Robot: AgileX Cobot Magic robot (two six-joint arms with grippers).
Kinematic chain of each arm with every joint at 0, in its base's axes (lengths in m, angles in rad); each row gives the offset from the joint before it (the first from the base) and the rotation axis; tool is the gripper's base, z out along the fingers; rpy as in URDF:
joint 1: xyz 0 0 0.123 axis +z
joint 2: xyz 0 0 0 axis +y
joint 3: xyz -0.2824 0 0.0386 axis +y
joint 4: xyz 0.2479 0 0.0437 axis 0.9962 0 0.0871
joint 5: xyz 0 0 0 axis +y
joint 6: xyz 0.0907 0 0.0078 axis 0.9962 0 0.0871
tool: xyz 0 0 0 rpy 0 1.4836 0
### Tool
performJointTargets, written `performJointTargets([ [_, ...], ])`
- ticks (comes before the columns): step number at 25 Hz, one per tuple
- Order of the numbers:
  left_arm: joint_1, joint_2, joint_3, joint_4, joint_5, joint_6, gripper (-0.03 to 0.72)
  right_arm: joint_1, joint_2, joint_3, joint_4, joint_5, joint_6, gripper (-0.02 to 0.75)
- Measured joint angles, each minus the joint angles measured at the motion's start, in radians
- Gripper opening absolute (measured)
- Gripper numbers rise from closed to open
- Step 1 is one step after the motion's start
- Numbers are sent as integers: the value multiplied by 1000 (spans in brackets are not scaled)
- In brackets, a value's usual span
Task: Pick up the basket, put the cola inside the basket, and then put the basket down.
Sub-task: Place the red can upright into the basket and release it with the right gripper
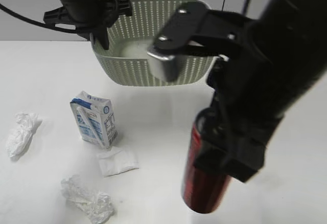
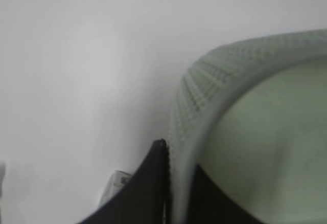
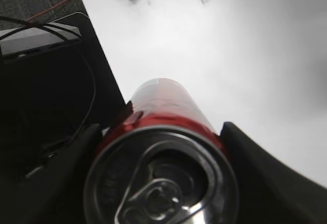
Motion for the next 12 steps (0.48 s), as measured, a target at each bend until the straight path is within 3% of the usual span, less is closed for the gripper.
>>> performJointTargets([
  [7, -87, -4, 0, 20, 2, -48, 3, -19, -324, 299, -202, -7, 192, 498],
  [12, -171, -4, 0, 64, -4, -117, 3, -132, -535, 361, -304, 89, 286, 498],
])
